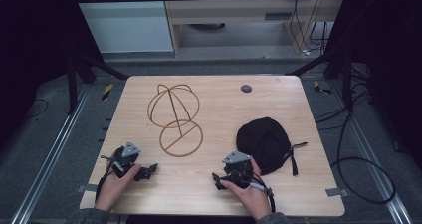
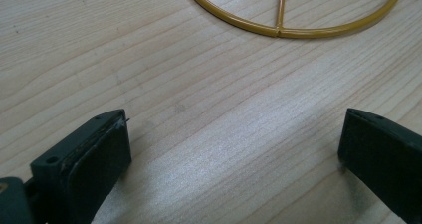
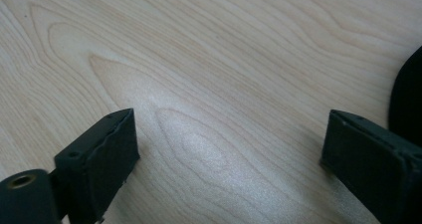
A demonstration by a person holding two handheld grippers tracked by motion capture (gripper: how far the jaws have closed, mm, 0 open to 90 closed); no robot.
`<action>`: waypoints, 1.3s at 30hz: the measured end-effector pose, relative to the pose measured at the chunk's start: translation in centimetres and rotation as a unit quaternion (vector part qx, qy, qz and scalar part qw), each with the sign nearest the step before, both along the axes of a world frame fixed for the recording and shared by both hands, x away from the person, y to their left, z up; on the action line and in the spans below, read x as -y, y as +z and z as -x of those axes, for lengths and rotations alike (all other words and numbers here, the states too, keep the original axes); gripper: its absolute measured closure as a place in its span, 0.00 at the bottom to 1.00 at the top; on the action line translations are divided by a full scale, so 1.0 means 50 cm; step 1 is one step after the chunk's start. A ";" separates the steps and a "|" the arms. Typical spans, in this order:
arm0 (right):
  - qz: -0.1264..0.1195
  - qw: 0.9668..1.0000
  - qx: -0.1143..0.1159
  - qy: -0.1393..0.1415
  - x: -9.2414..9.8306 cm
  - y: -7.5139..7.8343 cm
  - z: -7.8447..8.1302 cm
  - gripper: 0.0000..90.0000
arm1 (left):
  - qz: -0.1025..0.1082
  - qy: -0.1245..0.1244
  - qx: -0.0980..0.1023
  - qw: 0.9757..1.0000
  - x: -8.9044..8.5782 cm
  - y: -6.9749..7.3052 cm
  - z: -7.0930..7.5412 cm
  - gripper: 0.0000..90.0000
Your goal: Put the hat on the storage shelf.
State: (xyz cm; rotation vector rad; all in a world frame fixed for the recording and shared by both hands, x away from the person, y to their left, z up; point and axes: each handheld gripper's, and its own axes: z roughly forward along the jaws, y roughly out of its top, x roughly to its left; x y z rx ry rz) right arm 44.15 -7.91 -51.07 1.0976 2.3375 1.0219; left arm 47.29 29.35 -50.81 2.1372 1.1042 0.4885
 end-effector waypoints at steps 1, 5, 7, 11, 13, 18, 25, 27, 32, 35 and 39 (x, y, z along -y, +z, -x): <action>0.001 1.000 0.003 -0.003 -0.003 0.004 0.003 0.09 | 0.001 0.002 -0.001 1.000 0.001 0.000 0.001 0.00; 0.017 1.000 0.010 0.017 -0.014 0.043 0.019 0.09 | 0.001 0.003 -0.001 1.000 0.001 0.000 0.003 0.00; 0.034 0.999 0.016 0.029 -0.016 0.069 0.026 0.09 | 0.000 0.004 -0.001 1.000 0.001 0.000 0.003 0.00; 0.055 0.997 0.035 0.038 -0.006 0.108 0.035 0.09 | 0.000 0.001 -0.001 1.000 0.000 0.000 0.005 0.00; 0.072 0.996 0.038 0.037 0.009 0.132 0.033 0.09 | 0.001 0.001 -0.001 1.000 -0.001 0.000 0.007 0.00; 0.112 0.993 0.024 0.016 0.072 0.197 0.010 0.12 | 0.001 0.002 -0.001 1.000 -0.001 0.000 0.009 0.00; 0.159 0.987 -0.001 -0.010 0.154 0.274 -0.038 0.22 | 0.001 0.001 -0.001 1.000 -0.001 0.000 0.009 0.00; 0.175 0.984 -0.019 -0.009 0.176 0.299 -0.059 0.29 | 0.001 0.001 -0.001 1.000 -0.001 0.000 0.009 0.00; 0.193 0.980 -0.053 0.000 0.198 0.331 -0.103 0.41 | 0.001 0.001 -0.001 1.000 -0.001 0.000 0.009 0.00; 0.192 0.979 -0.068 0.005 0.199 0.334 -0.116 0.42 | 0.001 0.001 -0.001 1.000 -0.001 0.000 0.009 0.00; 0.198 0.976 -0.096 0.013 0.198 0.328 -0.146 0.45 | 0.002 0.002 0.001 1.000 -0.001 -0.001 0.009 0.00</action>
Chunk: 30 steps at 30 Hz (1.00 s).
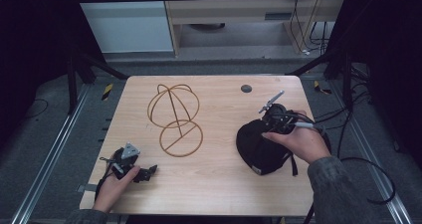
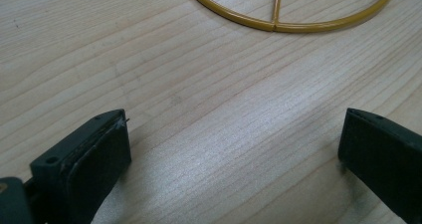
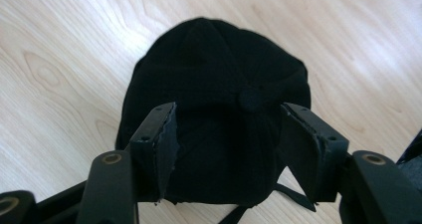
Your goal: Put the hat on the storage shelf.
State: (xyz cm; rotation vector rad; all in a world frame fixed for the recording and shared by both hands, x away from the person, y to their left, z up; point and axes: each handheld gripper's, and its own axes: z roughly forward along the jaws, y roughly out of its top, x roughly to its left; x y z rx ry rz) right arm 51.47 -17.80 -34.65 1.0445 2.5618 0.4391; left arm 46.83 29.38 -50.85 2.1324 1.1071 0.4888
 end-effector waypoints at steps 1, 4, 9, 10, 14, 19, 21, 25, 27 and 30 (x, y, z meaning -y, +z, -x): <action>0.009 1.000 -0.006 0.001 0.000 -0.003 -0.012 0.44 | 0.000 0.000 0.000 1.000 0.000 0.000 0.000 0.00; 0.009 1.000 -0.020 -0.004 0.003 -0.006 -0.032 0.43 | 0.000 0.000 0.000 1.000 0.000 0.000 0.000 0.00; -0.007 0.999 -0.044 -0.008 0.008 -0.010 -0.061 0.40 | 0.000 0.000 0.000 1.000 0.000 0.000 0.000 0.00; -0.005 0.998 -0.056 -0.006 0.005 -0.016 -0.068 0.38 | 0.000 0.000 0.000 1.000 0.000 0.000 0.000 0.00; 0.005 0.998 -0.070 -0.006 0.001 -0.030 -0.079 0.37 | 0.000 0.000 0.000 1.000 0.000 0.000 0.000 0.00; 0.013 0.996 -0.090 -0.004 -0.005 -0.050 -0.091 0.40 | 0.000 0.000 0.000 1.000 0.000 0.000 0.000 0.00; 0.018 0.995 -0.094 -0.003 -0.007 -0.058 -0.095 0.44 | 0.000 0.000 0.000 1.000 0.000 0.000 0.000 0.00; 0.020 0.995 -0.096 0.008 -0.012 -0.062 -0.099 0.58 | 0.000 0.000 0.000 1.000 0.000 0.000 0.000 0.00; 0.023 0.995 -0.097 0.008 -0.013 -0.063 -0.099 0.63 | 0.000 -0.001 0.000 1.000 0.000 0.000 0.000 0.00; 0.033 0.995 -0.098 0.013 -0.015 -0.068 -0.097 0.75 | 0.000 -0.001 0.000 1.000 0.000 0.000 0.000 0.00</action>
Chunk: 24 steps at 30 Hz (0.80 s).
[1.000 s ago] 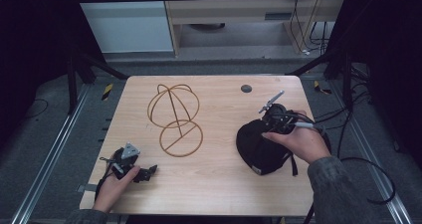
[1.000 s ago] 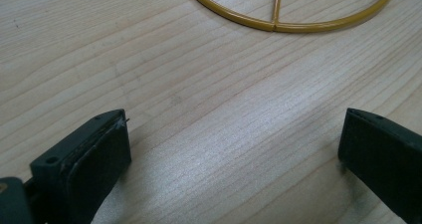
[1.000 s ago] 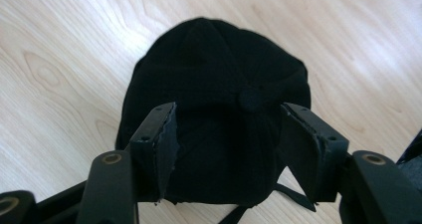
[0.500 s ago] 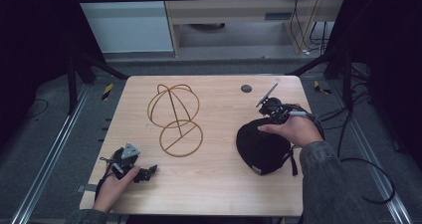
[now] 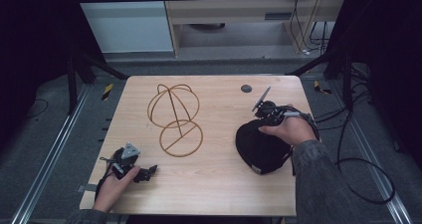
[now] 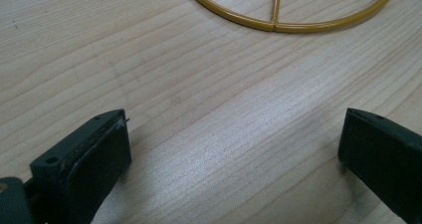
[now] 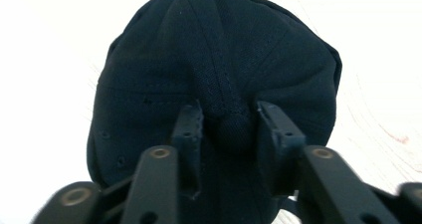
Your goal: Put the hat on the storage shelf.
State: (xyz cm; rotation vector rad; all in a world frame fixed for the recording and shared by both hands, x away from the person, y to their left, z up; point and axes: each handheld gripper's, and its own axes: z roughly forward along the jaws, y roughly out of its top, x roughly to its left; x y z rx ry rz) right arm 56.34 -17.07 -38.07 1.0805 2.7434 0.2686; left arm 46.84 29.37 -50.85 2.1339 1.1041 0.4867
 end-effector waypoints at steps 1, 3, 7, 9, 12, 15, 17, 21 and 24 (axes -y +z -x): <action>0.001 1.000 0.001 0.004 0.001 0.000 0.001 0.76 | 0.000 0.000 0.000 1.000 0.000 0.000 0.000 0.00; -0.002 1.000 0.000 0.007 0.002 0.002 0.002 0.77 | -0.001 0.000 0.000 1.000 0.000 0.000 0.000 0.00; -0.021 1.000 0.013 0.013 0.004 0.023 0.016 0.78 | 0.000 0.000 0.000 1.000 0.000 0.000 0.000 0.00; -0.031 0.999 0.019 0.019 0.004 0.033 0.022 0.78 | 0.000 0.000 0.000 1.000 0.000 0.000 0.000 0.00; -0.046 0.998 0.024 0.025 0.003 0.051 0.032 0.78 | 0.000 0.000 0.000 1.000 0.000 0.000 0.000 0.00; -0.052 0.998 0.031 0.030 -0.002 0.069 0.038 0.78 | -0.001 -0.001 0.000 1.000 0.001 0.000 0.001 0.00; -0.056 0.997 0.038 0.034 -0.006 0.086 0.044 0.78 | 0.000 -0.001 0.000 1.000 0.001 0.000 0.002 0.00; -0.066 0.996 0.052 0.040 -0.012 0.111 0.052 0.79 | -0.001 -0.001 0.000 1.000 0.001 0.000 0.002 0.00; -0.085 0.993 0.075 0.046 -0.017 0.140 0.063 0.79 | -0.001 -0.001 0.001 1.000 0.001 0.000 0.002 0.00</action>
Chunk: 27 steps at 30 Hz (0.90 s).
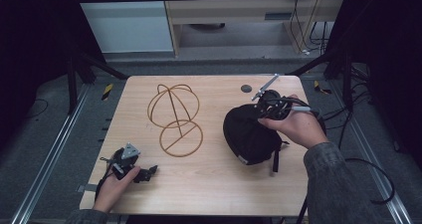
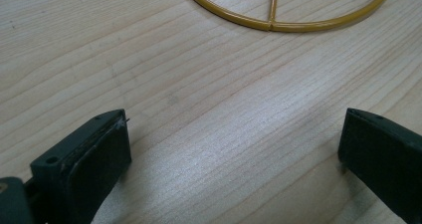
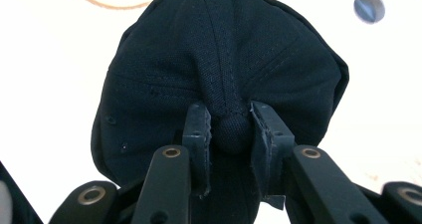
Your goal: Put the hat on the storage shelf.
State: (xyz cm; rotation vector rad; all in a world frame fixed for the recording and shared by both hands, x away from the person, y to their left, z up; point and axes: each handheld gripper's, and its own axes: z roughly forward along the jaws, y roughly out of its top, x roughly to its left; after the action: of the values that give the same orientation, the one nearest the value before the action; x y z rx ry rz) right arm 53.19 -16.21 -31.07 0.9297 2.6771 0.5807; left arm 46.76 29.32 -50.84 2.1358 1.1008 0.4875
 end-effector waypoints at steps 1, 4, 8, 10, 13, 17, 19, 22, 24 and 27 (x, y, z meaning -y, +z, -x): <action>0.000 1.000 0.000 0.000 0.000 0.000 0.000 0.79 | 0.000 0.000 0.000 1.000 0.000 0.000 0.000 0.00; -0.014 1.000 0.013 -0.001 -0.002 0.020 0.004 0.79 | 0.000 0.000 0.000 1.000 0.000 0.000 0.000 0.00; -0.022 0.999 0.029 0.008 -0.015 0.051 0.012 0.80 | 0.000 0.000 -0.001 1.000 0.000 0.000 0.000 0.00; -0.022 0.999 0.031 0.009 -0.017 0.055 0.012 0.80 | 0.000 0.000 0.000 1.000 0.000 0.000 0.000 0.00; -0.023 0.999 0.039 0.012 -0.026 0.070 0.014 0.80 | 0.000 0.000 -0.001 1.000 0.000 0.000 0.000 0.00; -0.025 0.999 0.046 0.009 -0.027 0.080 0.015 0.80 | 0.000 0.000 -0.001 1.000 0.000 0.000 0.000 0.00; -0.029 0.998 0.051 0.009 -0.025 0.085 0.015 0.80 | 0.000 0.000 -0.001 1.000 0.000 0.000 0.000 0.00; -0.038 0.998 0.056 0.010 -0.024 0.093 0.016 0.80 | 0.000 0.000 -0.001 1.000 0.000 0.000 0.000 0.00; -0.037 0.998 0.058 0.010 -0.024 0.097 0.017 0.80 | 0.000 0.000 -0.001 1.000 0.000 0.000 0.000 0.00; -0.038 0.997 0.061 0.009 -0.025 0.103 0.018 0.81 | -0.001 0.000 -0.001 1.000 0.000 0.000 0.000 0.00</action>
State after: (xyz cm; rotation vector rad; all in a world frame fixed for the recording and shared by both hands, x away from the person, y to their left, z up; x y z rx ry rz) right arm 52.27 -14.96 -25.92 0.8600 2.5740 0.7231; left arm 46.75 29.32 -50.82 2.1381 1.1026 0.4856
